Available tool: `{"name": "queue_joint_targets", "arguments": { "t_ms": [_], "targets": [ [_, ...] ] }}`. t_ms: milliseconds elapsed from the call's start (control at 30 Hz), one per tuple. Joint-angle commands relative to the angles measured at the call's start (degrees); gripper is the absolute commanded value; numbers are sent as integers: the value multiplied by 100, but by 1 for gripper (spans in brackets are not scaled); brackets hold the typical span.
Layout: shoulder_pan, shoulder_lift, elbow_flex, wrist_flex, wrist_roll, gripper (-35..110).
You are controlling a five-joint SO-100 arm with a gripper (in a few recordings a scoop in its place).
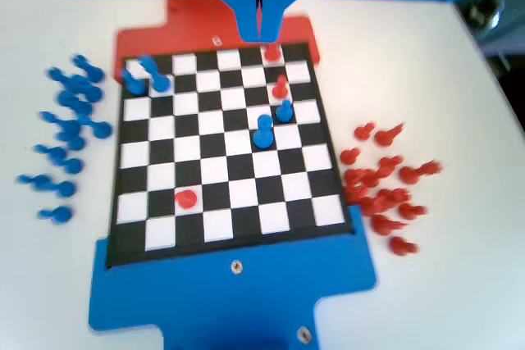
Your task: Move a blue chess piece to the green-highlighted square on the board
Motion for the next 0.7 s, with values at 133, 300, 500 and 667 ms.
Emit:
{"name": "queue_joint_targets", "arguments": {
  "t_ms": [133,300,500,667],
  "targets": [
    [-114,2153,-439,932,-694,1],
    [-290,3111,-404,1477,-914,1],
    [-519,3867,26,1468,-993,1],
    [-642,4447,756,993,-914,1]
  ]
}}
